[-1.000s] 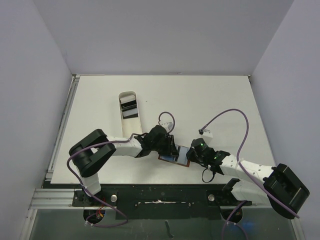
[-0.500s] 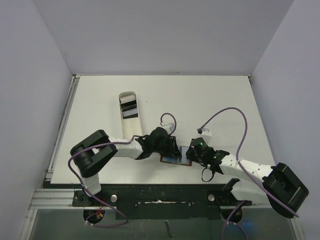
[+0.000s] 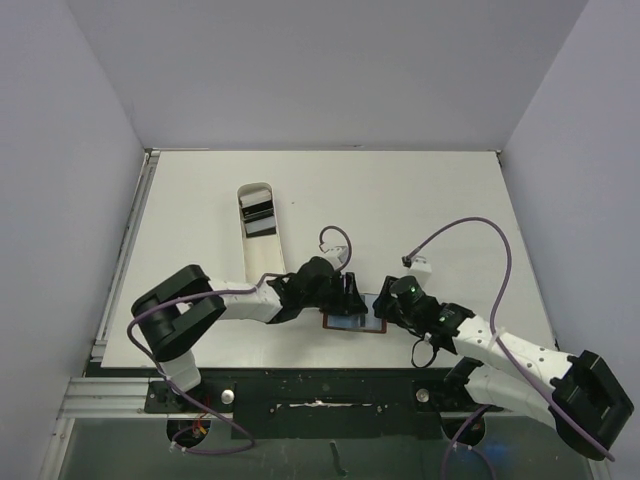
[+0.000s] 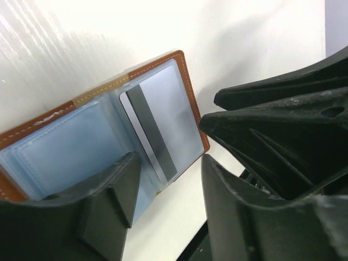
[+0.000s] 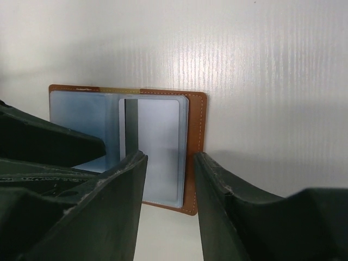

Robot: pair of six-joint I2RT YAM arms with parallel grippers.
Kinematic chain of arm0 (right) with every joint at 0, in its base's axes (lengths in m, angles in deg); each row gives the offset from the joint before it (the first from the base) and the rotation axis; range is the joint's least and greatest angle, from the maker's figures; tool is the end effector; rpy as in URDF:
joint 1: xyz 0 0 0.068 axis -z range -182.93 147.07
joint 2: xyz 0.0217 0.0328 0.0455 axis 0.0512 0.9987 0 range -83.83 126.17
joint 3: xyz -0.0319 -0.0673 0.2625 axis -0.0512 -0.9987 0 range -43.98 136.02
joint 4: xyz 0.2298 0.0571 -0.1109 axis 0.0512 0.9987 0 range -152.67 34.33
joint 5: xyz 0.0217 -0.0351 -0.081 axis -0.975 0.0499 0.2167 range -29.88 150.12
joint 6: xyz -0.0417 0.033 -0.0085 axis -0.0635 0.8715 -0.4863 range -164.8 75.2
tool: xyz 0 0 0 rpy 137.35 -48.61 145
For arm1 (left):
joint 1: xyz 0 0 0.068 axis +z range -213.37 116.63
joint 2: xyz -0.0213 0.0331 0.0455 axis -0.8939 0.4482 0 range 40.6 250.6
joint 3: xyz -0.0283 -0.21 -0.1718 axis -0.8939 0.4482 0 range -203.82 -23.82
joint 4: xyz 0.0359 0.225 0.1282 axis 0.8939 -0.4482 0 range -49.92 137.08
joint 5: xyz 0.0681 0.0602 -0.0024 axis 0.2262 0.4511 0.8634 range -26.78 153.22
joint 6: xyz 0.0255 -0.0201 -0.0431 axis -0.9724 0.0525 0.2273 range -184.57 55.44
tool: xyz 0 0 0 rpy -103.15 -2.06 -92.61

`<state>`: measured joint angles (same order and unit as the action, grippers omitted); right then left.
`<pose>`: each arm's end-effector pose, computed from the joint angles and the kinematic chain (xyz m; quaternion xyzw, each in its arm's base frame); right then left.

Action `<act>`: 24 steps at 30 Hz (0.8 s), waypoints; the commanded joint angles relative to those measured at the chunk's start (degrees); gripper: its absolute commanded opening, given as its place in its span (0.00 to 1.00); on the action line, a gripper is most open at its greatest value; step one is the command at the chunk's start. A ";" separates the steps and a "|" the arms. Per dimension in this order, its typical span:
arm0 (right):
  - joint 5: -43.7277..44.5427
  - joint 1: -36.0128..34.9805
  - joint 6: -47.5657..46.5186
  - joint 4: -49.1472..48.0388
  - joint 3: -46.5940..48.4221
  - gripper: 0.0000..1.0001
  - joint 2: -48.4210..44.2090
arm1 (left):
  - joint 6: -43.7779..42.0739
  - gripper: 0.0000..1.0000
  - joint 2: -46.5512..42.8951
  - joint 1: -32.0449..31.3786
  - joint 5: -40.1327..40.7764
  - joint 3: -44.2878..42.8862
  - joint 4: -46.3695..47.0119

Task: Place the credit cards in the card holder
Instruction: Insert the credit card into the card holder, then pick up the credit card from the storage box.

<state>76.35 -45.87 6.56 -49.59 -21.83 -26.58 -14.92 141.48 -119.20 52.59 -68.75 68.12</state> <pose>0.1417 0.1181 0.1632 0.1181 0.9186 0.1694 0.3370 0.1890 -0.2901 0.1409 0.0905 0.8793 -0.4162 0.2134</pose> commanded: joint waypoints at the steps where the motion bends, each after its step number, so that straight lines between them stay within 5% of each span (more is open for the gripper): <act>1: 2.41 -0.04 -0.76 1.82 1.41 0.42 -5.44 | -5.31 0.55 -6.48 -0.16 3.51 -2.64 -3.23; 11: 1.16 -0.06 -4.35 5.98 4.39 0.47 -12.47 | -23.43 0.72 -13.68 4.80 15.92 -16.83 -31.75; 24: -1.94 -0.03 -7.78 5.76 8.80 0.47 -12.35 | -58.69 0.58 -16.44 24.75 25.47 -27.41 -43.24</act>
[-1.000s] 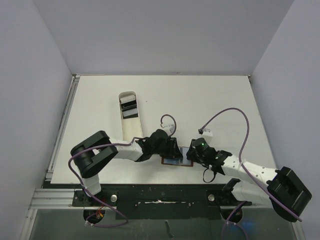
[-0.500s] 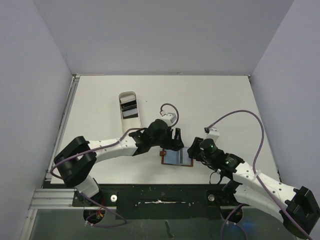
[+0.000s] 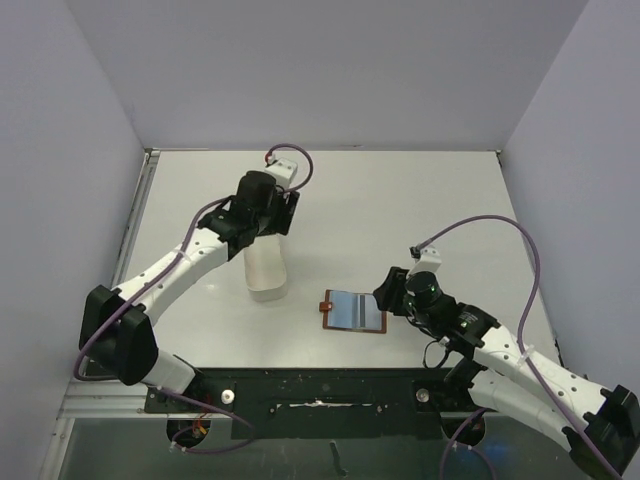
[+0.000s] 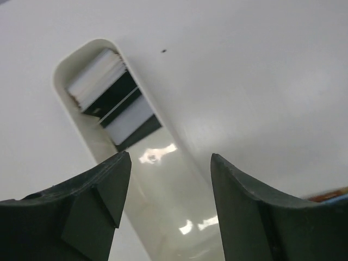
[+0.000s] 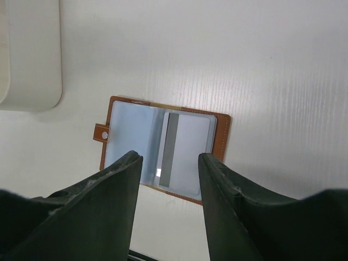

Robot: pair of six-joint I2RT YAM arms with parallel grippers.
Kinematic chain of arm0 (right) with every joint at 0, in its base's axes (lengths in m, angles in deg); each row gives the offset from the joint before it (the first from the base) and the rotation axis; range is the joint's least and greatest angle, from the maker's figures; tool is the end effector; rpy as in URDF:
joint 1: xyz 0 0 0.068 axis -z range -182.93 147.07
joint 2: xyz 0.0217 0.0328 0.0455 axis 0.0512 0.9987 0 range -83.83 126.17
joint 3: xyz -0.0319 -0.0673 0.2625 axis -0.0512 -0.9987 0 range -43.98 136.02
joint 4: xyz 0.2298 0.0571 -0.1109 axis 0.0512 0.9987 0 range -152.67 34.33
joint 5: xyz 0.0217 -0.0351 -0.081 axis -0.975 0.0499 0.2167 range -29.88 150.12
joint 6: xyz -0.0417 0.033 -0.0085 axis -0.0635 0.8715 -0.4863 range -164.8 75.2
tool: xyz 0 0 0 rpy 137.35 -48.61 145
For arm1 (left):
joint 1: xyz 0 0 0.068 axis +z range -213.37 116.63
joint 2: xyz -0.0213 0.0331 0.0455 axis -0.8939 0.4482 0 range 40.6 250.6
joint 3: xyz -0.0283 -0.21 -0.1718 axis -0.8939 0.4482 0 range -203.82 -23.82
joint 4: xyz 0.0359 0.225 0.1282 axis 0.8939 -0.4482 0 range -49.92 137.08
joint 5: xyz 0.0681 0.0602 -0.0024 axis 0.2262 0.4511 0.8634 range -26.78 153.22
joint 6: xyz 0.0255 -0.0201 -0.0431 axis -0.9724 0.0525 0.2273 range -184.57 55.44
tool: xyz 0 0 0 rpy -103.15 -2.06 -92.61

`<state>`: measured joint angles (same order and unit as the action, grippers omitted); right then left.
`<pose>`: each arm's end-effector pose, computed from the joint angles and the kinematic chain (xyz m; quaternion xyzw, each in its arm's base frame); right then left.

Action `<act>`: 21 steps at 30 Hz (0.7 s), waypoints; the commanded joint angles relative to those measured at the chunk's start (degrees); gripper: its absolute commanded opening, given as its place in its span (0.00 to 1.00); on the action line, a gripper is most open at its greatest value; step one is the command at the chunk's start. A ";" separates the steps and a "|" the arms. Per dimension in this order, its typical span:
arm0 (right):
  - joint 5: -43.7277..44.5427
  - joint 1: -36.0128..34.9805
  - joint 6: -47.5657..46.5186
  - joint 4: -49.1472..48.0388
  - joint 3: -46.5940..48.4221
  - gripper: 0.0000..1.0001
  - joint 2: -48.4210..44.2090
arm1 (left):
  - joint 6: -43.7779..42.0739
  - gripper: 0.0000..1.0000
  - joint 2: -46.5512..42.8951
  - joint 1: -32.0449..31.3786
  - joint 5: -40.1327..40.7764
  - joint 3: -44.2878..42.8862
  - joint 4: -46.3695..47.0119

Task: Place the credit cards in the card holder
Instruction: Pick up the credit card from the storage box.

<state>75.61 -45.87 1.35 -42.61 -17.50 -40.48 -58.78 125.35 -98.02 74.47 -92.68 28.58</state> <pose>0.1284 0.1063 0.2161 0.0850 0.8844 0.2246 0.4001 0.2819 -0.1864 0.3054 0.1752 0.8639 -0.0790 0.4655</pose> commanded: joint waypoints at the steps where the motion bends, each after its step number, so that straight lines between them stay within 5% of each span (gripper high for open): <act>1: -1.49 -0.01 -3.15 -1.12 5.26 0.47 2.19 | -17.62 0.57 0.43 4.26 4.09 -3.75 -3.99; 9: -3.42 -0.04 -5.81 0.24 10.01 0.47 5.65 | -28.67 0.35 8.20 8.73 8.09 -4.17 2.54; 21: -1.98 0.27 -4.47 0.62 10.23 0.47 6.94 | -36.79 0.33 17.24 12.24 2.41 -7.17 6.42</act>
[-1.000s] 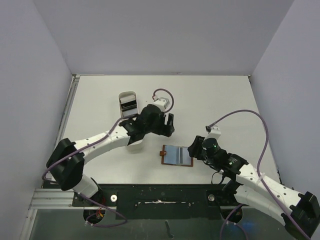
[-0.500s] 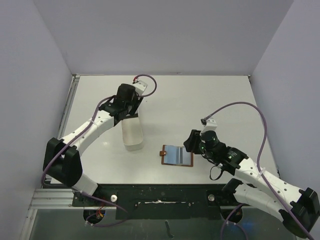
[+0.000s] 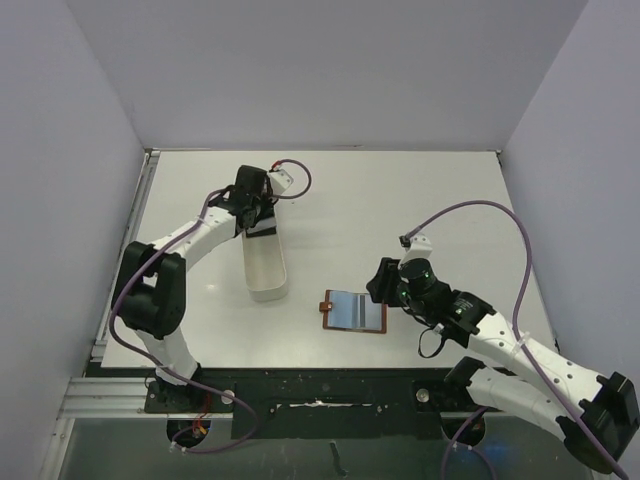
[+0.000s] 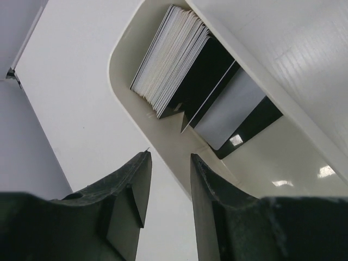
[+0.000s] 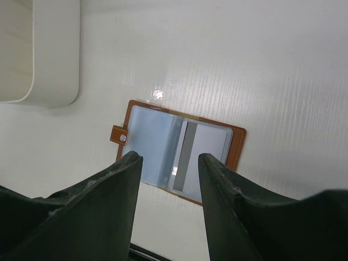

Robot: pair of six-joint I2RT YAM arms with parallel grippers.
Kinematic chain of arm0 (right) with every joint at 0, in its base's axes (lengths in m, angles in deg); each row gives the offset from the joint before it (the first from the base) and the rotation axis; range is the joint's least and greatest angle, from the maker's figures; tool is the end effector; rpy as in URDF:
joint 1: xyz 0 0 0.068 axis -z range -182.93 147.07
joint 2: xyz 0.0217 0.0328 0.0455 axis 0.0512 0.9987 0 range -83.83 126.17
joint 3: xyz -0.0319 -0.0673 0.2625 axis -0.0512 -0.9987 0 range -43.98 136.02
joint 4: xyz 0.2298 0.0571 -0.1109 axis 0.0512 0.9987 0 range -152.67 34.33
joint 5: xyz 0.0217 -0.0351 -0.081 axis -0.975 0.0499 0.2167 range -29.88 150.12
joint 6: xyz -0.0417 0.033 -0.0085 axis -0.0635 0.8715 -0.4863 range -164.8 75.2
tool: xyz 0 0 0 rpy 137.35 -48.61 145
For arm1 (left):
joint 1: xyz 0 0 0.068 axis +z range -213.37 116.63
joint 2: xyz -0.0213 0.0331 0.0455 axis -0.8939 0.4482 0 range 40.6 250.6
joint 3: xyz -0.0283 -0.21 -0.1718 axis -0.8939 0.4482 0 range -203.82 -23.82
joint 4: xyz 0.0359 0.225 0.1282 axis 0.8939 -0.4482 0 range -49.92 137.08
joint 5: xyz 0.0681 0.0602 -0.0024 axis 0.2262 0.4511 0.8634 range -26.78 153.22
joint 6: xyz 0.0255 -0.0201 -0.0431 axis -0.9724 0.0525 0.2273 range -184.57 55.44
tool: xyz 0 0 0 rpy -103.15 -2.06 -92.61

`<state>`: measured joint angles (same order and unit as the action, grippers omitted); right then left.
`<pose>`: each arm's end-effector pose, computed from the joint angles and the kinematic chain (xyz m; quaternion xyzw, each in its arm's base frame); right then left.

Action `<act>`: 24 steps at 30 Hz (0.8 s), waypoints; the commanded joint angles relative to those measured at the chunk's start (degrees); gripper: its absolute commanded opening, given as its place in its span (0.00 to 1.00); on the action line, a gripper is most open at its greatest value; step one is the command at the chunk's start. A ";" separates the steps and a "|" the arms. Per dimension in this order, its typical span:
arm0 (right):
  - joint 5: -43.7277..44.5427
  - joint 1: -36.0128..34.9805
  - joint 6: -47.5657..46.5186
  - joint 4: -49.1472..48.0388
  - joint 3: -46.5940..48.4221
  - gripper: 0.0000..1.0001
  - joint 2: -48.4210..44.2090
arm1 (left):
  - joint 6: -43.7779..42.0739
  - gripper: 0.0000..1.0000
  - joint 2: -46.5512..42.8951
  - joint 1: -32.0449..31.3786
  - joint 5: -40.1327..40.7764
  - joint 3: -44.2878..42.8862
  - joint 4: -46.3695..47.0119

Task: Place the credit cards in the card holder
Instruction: Pick up the credit card from the storage box.

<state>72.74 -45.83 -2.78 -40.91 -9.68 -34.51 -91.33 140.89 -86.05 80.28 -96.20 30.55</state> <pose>0.1424 0.1216 0.2431 0.0424 0.8890 0.2281 0.3948 0.3629 -0.1403 0.2359 0.3292 0.8522 0.1503 0.3778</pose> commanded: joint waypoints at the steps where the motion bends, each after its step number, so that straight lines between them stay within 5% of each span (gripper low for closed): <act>1: 0.87 0.35 -0.62 -1.22 2.61 0.47 1.40 | -4.50 0.33 2.35 0.26 -3.93 -3.77 4.77; 24: 0.72 2.77 -2.46 -0.22 4.22 0.47 3.31 | -5.67 0.24 11.35 0.60 -1.62 -7.35 4.86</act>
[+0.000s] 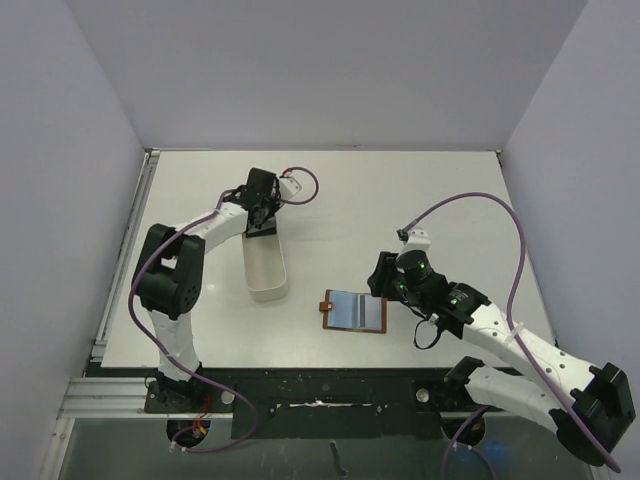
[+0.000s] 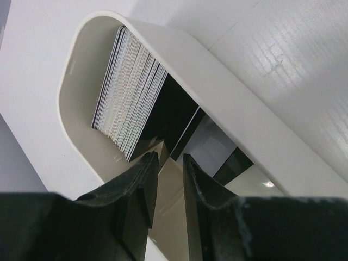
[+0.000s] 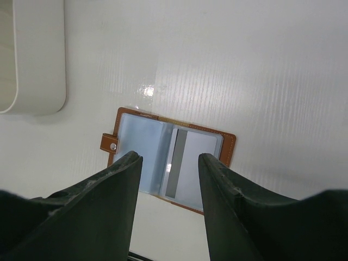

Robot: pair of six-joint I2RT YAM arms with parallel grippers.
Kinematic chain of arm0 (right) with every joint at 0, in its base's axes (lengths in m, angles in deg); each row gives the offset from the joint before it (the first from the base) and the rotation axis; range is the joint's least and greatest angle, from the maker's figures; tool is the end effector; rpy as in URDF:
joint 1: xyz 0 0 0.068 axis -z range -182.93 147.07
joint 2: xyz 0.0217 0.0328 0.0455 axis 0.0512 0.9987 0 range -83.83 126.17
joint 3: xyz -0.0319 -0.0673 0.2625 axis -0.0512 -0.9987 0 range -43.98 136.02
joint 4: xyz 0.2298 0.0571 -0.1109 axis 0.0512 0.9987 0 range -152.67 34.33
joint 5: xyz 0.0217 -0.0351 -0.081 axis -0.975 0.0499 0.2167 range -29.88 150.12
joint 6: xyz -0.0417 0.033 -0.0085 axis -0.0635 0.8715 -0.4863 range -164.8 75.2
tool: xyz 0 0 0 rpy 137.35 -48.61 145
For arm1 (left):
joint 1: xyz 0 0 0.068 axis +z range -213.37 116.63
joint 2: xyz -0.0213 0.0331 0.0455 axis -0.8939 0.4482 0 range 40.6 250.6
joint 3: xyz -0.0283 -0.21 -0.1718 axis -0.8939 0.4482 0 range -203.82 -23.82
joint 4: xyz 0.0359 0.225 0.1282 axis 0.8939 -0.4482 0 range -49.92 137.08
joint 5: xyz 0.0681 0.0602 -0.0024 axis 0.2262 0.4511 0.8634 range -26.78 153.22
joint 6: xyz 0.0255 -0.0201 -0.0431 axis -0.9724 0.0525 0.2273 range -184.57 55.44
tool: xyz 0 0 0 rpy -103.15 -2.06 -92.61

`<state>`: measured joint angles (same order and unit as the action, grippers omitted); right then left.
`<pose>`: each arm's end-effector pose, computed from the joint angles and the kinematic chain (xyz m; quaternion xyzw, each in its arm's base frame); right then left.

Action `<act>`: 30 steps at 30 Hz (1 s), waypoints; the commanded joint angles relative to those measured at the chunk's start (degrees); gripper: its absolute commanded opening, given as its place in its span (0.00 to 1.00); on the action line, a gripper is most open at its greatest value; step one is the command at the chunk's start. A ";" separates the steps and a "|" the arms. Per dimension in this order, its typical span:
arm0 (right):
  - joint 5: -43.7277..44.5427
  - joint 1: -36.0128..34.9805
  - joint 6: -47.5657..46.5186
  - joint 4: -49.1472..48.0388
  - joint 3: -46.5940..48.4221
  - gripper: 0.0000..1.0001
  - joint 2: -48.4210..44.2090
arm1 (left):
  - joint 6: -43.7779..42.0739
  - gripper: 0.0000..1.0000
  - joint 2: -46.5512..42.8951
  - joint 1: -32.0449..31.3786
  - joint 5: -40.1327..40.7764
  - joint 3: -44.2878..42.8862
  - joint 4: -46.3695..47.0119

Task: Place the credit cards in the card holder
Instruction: Pick up the credit card from the storage box.

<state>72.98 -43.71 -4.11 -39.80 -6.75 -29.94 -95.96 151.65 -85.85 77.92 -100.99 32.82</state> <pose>0.1568 0.1246 0.2449 0.0470 0.8989 0.1998 0.3872 0.3953 -0.1538 0.1923 0.3790 0.8465 0.1467 0.3439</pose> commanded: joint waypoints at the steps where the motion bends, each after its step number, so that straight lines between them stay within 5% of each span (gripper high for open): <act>1: 0.37 0.80 -1.13 -1.34 1.27 0.47 -1.35 | -1.05 0.24 0.72 0.48 0.84 -2.55 2.79; 9: 0.28 1.30 -1.03 -1.06 0.95 0.47 -2.32 | -1.51 0.23 1.55 1.03 0.48 -2.96 3.63; 16: 0.33 1.66 -1.39 -0.64 1.50 0.47 -2.74 | -1.72 0.00 1.70 0.84 1.44 -4.79 0.59; 30: 0.50 1.75 -2.22 -0.93 3.22 0.47 -4.14 | 6.83 0.00 -7.33 0.51 2.30 -4.72 -5.87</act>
<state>72.94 -42.29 -5.44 -39.31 -6.46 -31.49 -93.71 150.18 -85.43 79.23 -102.85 28.36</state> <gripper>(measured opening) 0.468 0.007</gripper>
